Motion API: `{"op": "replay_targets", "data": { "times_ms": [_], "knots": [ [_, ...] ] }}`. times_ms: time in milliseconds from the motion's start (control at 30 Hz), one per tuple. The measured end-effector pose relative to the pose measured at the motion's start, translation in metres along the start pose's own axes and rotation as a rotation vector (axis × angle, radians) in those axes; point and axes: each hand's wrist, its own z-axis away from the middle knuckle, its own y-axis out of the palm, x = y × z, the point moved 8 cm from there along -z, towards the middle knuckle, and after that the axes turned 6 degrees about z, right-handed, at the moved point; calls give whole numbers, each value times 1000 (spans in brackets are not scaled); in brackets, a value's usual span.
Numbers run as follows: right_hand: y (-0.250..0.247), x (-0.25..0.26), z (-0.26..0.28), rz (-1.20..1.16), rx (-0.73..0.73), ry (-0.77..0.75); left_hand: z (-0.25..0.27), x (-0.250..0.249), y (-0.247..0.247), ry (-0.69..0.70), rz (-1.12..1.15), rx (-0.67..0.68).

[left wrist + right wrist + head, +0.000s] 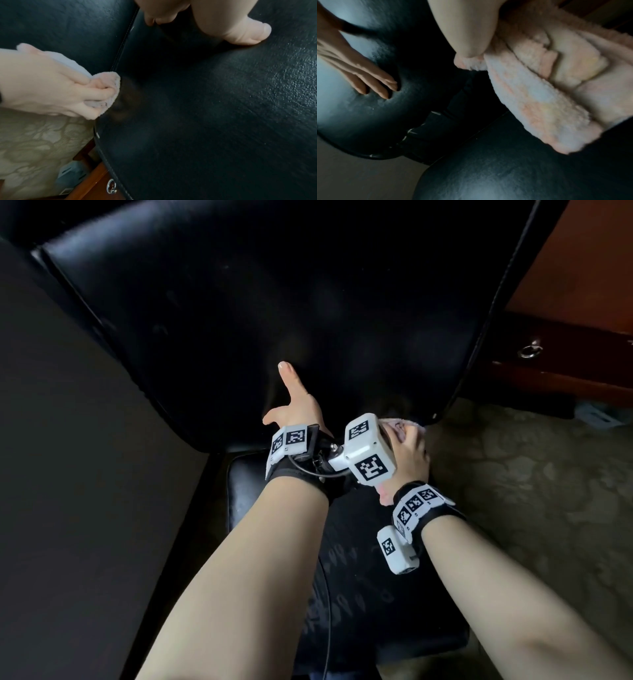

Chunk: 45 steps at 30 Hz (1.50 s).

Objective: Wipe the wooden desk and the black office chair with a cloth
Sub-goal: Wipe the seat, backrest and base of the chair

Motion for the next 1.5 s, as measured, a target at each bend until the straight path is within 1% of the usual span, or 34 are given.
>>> {"op": "replay_targets", "data": {
  "times_ms": [67, 133, 200, 333, 400, 433, 533, 633, 800, 1000, 1133, 1200, 1267, 1300, 1400, 1500],
  "knots": [
    [6, -7, 5, -72, 35, 42, 0, 0, -1, 8, 5, -13],
    [-2, -17, 13, -162, -9, 60, 1, 0, -2, 14, -19, -18],
    [-18, -27, 23, -223, -124, 34, 2, -1, -2, 28, -34, -18],
    [-62, -40, 38, -420, -439, -45, 1, 0, -2, 29, -88, -26],
    [-72, -45, 29, -454, -512, -44, 2, 1, -1, 21, -84, -33],
    [-75, -47, 22, -461, -526, -31, 2, 2, -1, 19, -83, -35],
    [-75, -48, 6, -417, -500, -5, -1, 2, 0, 20, -128, -33],
    [-63, -48, 3, -383, -451, 18, -5, 1, 1, 20, -167, -28],
    [-25, -52, -1, -379, -222, 108, -10, 1, 3, 17, -175, -5],
    [-29, -45, 1, -352, -131, 136, -17, 4, 0, 27, -215, 30],
    [-25, -39, 9, -297, 9, 146, -24, 6, -6, 48, -194, 63],
    [-24, -28, 17, -259, 30, 112, -29, 9, -11, 48, -132, 113],
    [-27, -11, 27, -252, 6, 63, -34, 15, -23, 23, -5, 158],
    [-29, -1, 32, -263, -11, 41, -38, 18, -32, 9, 55, 160],
    [-34, 33, 47, -319, -35, -29, -65, 28, -69, -19, 212, 105],
    [-35, 66, 63, -304, -91, -103, -95, 32, -107, 20, 353, 109]
  ]
}}
